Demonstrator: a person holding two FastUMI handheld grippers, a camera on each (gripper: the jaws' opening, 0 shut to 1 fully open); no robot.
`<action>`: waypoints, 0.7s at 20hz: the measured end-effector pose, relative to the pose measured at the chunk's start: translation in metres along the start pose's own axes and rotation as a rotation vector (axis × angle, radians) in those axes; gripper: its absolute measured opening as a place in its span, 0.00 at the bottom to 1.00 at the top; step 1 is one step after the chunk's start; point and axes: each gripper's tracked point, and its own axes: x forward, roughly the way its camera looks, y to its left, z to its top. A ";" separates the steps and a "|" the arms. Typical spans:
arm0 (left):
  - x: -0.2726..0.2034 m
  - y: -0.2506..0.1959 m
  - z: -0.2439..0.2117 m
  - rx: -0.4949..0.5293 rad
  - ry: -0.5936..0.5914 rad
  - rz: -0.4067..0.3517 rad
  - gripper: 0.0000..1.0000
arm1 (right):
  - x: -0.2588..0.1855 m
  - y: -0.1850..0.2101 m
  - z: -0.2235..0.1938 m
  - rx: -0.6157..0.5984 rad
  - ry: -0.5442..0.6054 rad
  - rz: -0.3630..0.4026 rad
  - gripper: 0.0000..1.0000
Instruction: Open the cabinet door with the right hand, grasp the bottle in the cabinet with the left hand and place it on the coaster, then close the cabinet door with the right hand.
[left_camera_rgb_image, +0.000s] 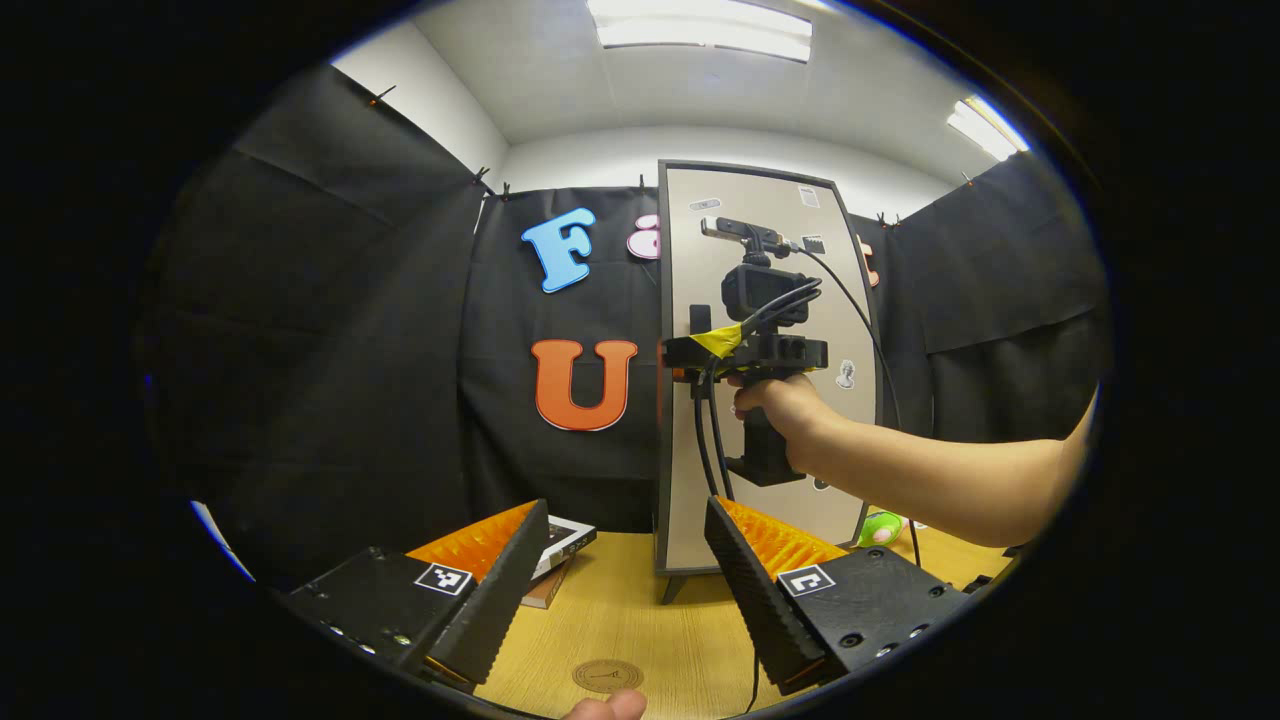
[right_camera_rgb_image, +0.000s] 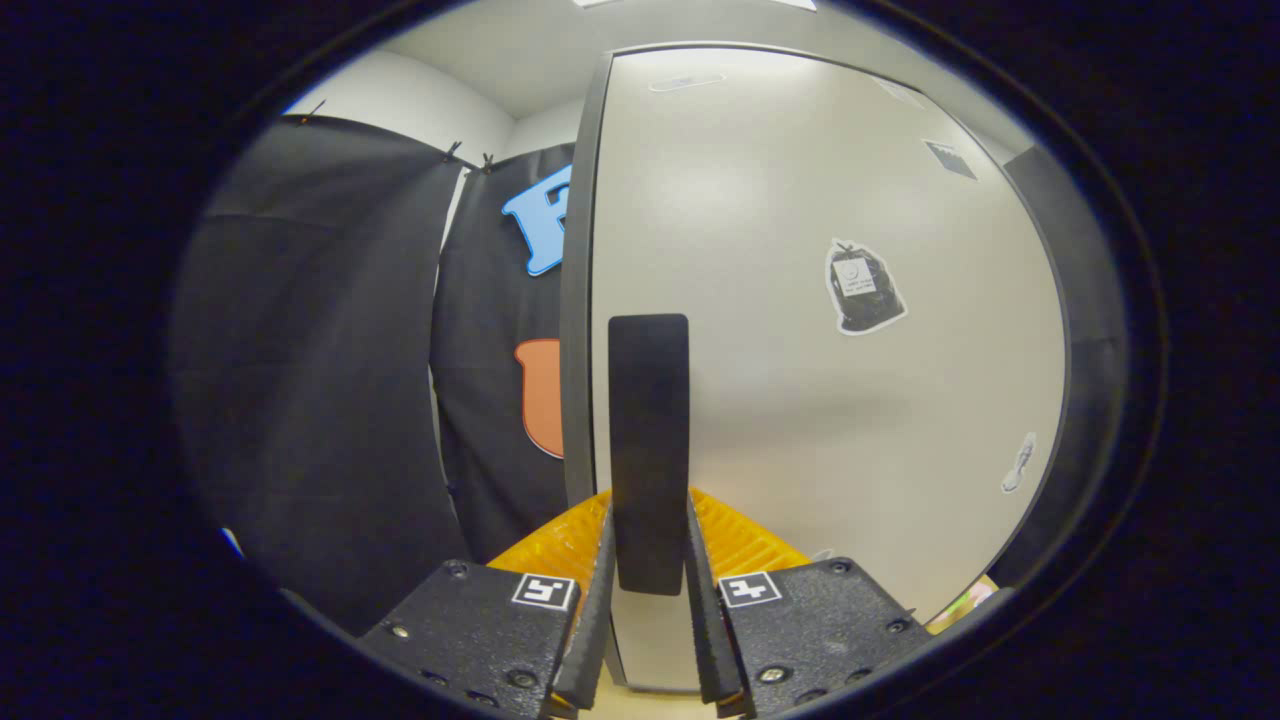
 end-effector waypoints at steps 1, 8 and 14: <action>-0.001 0.000 0.000 -0.002 0.001 0.001 0.95 | 0.000 -0.002 0.000 -0.003 -0.005 -0.006 0.39; 0.000 -0.002 0.002 -0.017 0.004 -0.007 0.95 | 0.000 -0.003 -0.001 -0.017 0.006 0.000 0.24; -0.003 -0.007 0.001 -0.021 0.012 -0.013 0.95 | -0.005 -0.003 -0.002 -0.007 0.025 0.038 0.24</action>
